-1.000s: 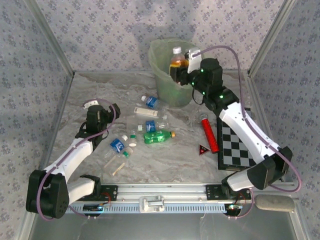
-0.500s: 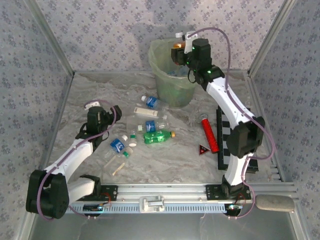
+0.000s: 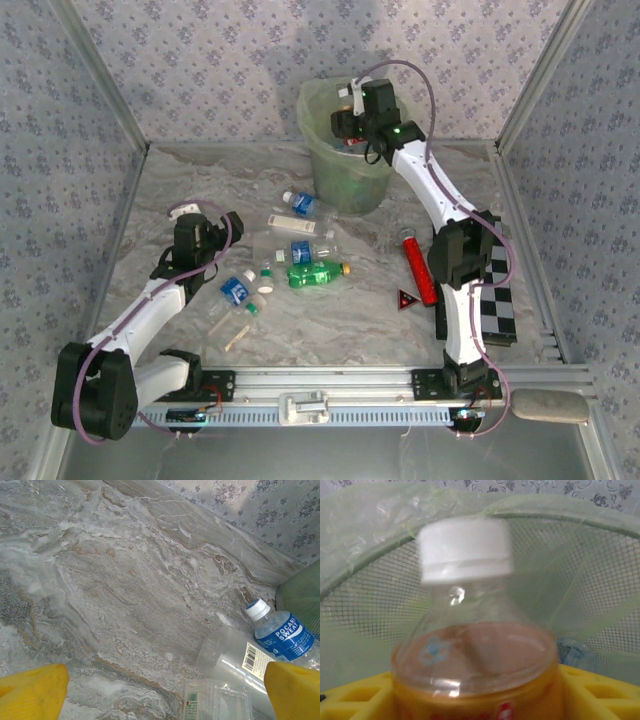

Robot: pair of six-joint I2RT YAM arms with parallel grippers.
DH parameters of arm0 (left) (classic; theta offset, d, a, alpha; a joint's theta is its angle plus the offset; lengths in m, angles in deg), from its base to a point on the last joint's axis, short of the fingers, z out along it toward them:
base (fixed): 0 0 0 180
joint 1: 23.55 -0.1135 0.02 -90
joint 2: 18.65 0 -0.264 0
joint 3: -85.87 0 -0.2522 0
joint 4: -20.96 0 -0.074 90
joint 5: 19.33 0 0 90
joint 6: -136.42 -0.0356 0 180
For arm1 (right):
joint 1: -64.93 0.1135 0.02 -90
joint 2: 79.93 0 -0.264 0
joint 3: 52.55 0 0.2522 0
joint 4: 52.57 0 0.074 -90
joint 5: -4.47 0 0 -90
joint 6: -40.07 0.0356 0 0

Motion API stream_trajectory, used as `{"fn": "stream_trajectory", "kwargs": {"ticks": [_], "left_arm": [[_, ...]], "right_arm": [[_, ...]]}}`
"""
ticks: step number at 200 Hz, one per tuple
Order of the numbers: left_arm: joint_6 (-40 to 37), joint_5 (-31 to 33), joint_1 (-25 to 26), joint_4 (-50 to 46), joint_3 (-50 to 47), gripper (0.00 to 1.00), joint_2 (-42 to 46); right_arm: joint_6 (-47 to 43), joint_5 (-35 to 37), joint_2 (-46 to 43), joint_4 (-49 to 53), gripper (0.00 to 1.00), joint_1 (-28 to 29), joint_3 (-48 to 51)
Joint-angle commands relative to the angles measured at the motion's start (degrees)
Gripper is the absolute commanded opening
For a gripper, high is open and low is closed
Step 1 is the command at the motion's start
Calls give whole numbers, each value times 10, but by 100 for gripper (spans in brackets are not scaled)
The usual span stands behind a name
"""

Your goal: Put the plastic bottles in the bin

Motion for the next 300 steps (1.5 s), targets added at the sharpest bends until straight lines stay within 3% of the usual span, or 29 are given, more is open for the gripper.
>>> {"fn": "stream_trajectory", "kwargs": {"ticks": [1, 27, 62, 126, 182, 219, 254, 300], "left_arm": [[-9, -5, -4, -2, 4, 100, 11], [-11, -10, -4, -6, 9, 100, 13], [-13, -24, -4, -15, 12, 100, 23], [-28, -55, 16, -73, 29, 100, 62], [-25, -57, 106, -203, 58, 100, 100], [-13, -48, 170, -323, 64, 100, 143], [26, -42, 214, -424, 54, 100, 189], [105, -18, 269, -532, 17, 100, 244]], "right_arm": [[-1, 15, 3, 17, 81, 5, -39], [-10, 16, 0, 40, 93, 8, -74], [-15, 22, -46, 48, 100, 18, -62], [12, 5, -257, -68, 100, 42, 223], [51, -6, -424, -168, 100, 88, 490], [92, 2, -481, -232, 100, 118, 639], [129, 24, -491, -262, 100, 134, 705], [142, 31, -473, -269, 100, 140, 715]]}}
